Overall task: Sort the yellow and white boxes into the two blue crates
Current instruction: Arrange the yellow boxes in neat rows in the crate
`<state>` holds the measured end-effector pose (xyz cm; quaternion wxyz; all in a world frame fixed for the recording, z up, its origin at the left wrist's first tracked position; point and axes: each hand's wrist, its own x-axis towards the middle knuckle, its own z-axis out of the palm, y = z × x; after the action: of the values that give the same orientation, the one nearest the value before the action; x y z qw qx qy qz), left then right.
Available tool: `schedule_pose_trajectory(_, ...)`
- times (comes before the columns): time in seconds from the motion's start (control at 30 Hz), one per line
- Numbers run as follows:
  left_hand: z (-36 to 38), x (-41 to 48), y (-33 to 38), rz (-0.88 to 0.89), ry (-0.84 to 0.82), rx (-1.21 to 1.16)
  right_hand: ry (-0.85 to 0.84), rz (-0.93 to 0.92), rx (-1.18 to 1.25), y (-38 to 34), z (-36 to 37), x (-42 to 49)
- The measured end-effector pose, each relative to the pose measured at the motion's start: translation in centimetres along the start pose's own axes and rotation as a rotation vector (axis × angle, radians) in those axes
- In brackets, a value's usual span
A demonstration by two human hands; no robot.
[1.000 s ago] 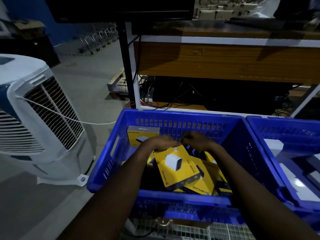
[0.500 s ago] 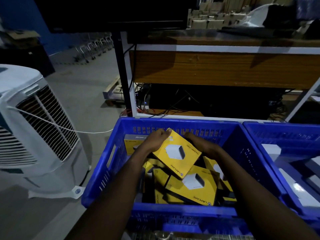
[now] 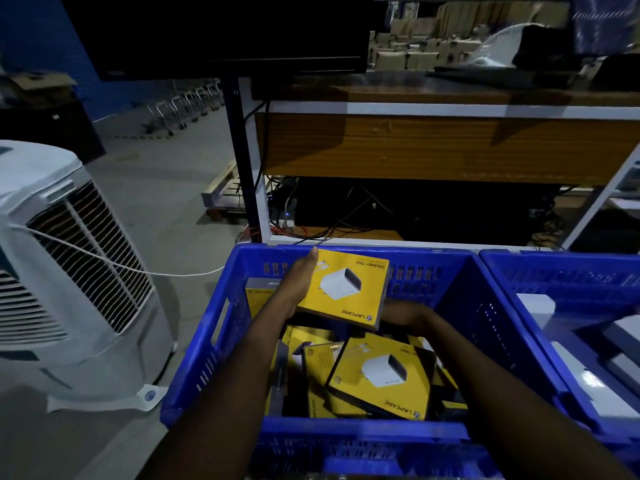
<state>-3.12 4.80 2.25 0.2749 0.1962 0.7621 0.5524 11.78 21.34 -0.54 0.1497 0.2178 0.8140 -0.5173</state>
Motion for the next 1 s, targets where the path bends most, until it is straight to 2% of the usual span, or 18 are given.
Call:
schedule_pose_trajectory(0.2,-0.1,0.2,-0.1,0.037,0.132,0.099,-0.127,0.007,0.036,-1.2,0.6,-0.7)
schedule_pose_trajectory(0.37,0.0,-0.3,0.1,0.043,0.203,0.093,-0.247,0.081,-0.049,-0.8,0.3,0.0)
schedule_pose_trajectory(0.47,0.2,-0.4,0.1,0.06,0.213,0.084,-0.25,0.11,-0.149,-1.5,0.6,-0.3)
schedule_pose_trajectory(0.57,0.3,-0.2,0.1,0.061,0.245,0.088,-0.225,0.055,-0.2,-2.0,0.6,-0.7)
schedule_pose_trajectory(0.73,-0.1,0.2,0.2,0.026,0.329,0.017,-0.055,-0.102,0.127,-1.9,-0.6,-1.3)
schedule_pose_trajectory(0.8,-0.4,0.5,0.1,0.01,0.347,-0.022,-0.054,-0.155,0.269,-2.0,-1.2,-1.4)
schedule_pose_trajectory(0.9,-0.4,0.8,0.2,-0.004,0.345,-0.061,-0.219,-0.196,0.526,-2.1,-1.5,-1.5)
schedule_pose_trajectory(0.97,-0.3,0.8,0.0,-0.033,0.351,-0.217,-0.329,-0.196,0.626,-2.0,-1.7,-1.4)
schedule_pose_trajectory(1.0,-0.4,0.6,0.2,-0.05,0.318,-0.347,-0.332,-0.19,0.635,-2.0,-1.8,-1.4)
